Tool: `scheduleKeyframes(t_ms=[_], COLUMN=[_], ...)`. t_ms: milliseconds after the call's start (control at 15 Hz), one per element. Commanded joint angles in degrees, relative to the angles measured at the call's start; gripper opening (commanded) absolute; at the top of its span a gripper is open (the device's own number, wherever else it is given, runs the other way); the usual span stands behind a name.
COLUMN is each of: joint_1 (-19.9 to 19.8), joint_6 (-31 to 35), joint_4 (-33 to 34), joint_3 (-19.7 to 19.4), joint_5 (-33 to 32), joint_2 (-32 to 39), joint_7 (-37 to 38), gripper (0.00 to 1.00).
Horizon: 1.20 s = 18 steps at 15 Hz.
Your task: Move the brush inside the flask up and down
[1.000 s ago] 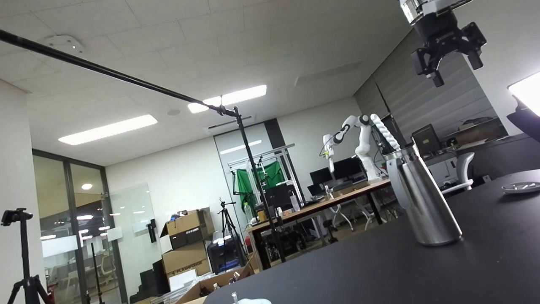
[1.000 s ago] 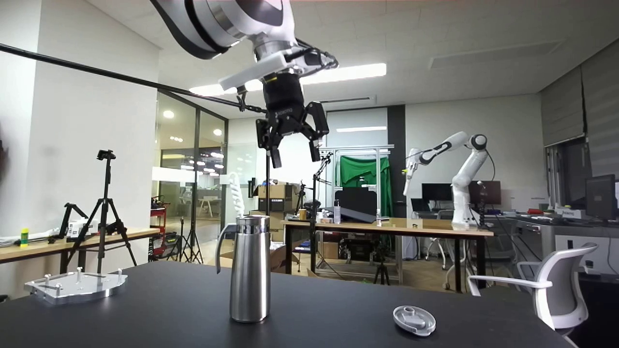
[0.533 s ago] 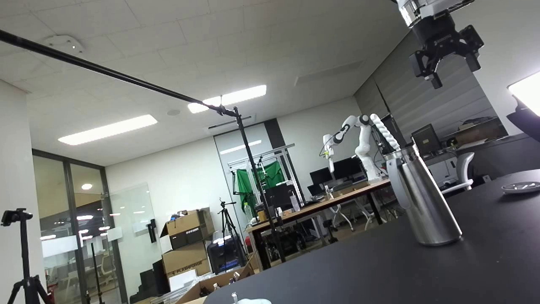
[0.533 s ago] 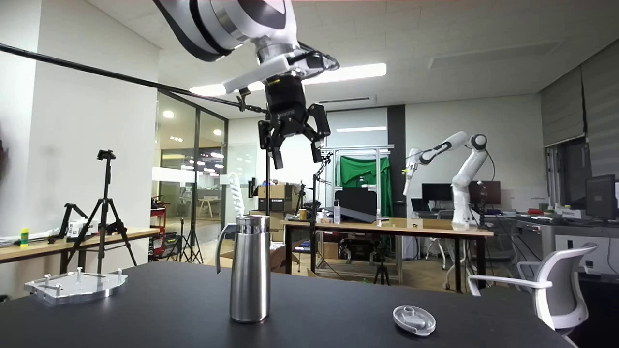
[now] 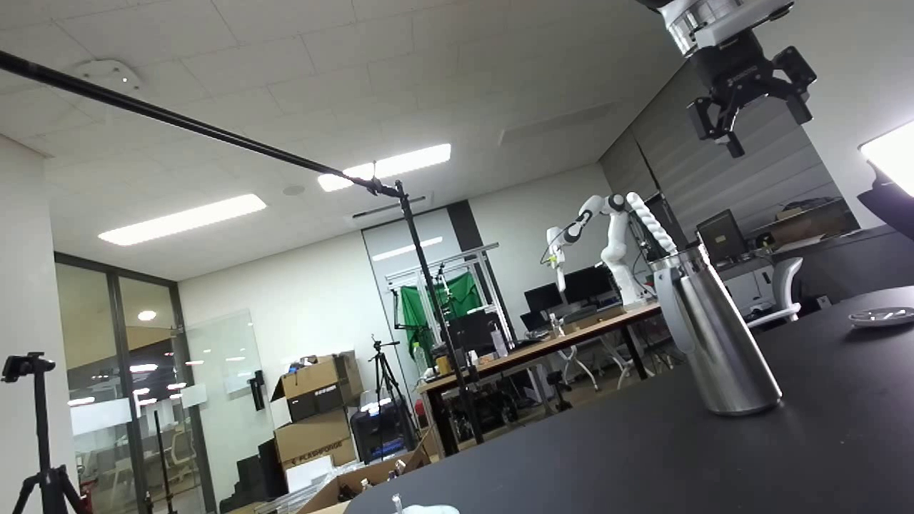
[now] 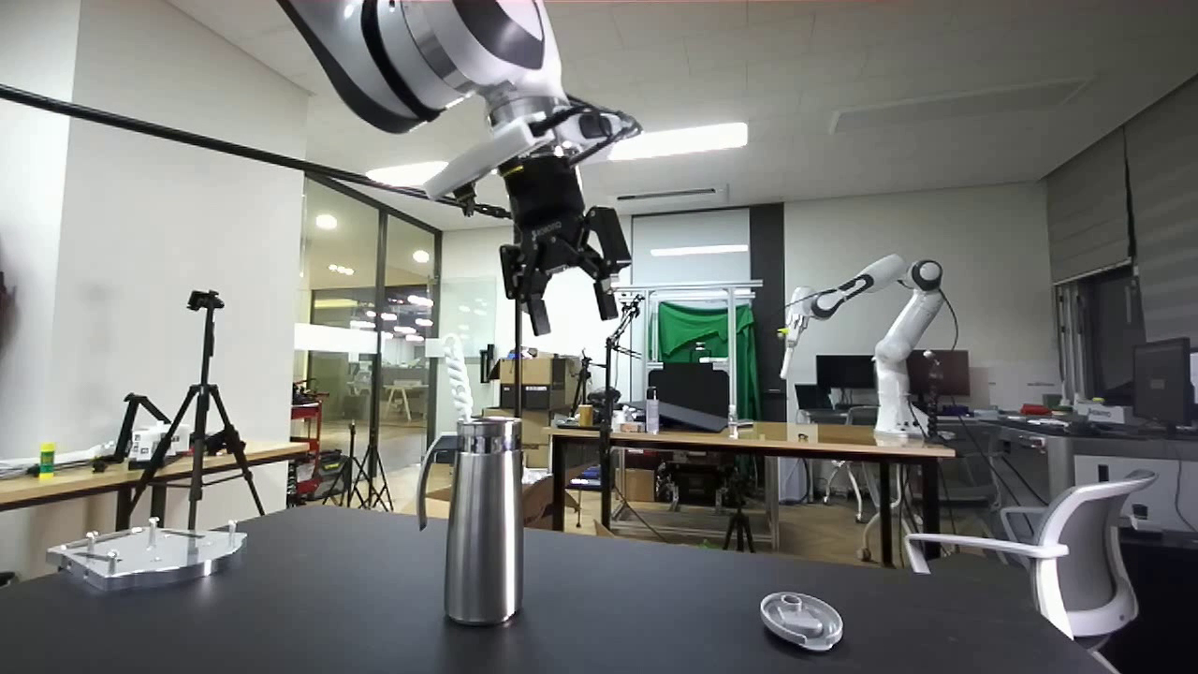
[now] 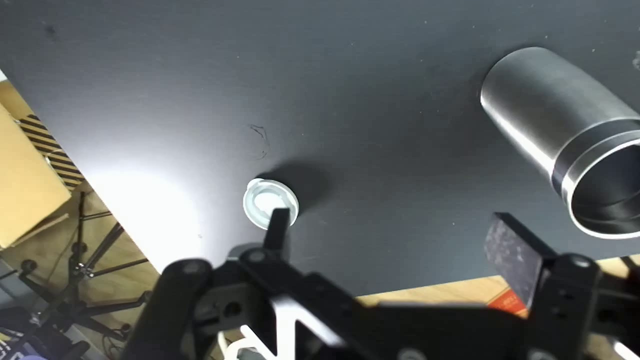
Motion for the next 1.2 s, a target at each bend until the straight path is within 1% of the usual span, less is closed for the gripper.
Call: scheduleKeyframes(t_ms=[0,67,200,467,600,667,933,1067,1133], joint_1=[-1.1,0.83,2.22,5.67,7.27,7.95,10.8,12.25,12.92], joint_6=[-1.57,-1.97,-2.08,-4.57,-5.69,-6.05,-11.39,-14.13,-15.07], joint_4=[4.96,5.93,7.66,11.84,13.82,14.66,18.15,19.61,20.19], joint_3=[4.9,4.47,5.64,6.3,6.31,6.26,6.04,6.07,6.09], joint_5=[-3.73,-5.02,-6.57,-8.17,-9.32,-10.98,-13.23,-13.44,-12.87], joint_2=[3.98,4.76,6.34,9.57,10.98,11.5,14.36,16.09,16.83], joint_7=[15.2,19.11,24.99,35.29,41.96,46.42,59.66,63.83,64.78], gripper=[1.0,1.0,1.0,1.0,1.0,1.0,1.0,1.0,1.0])
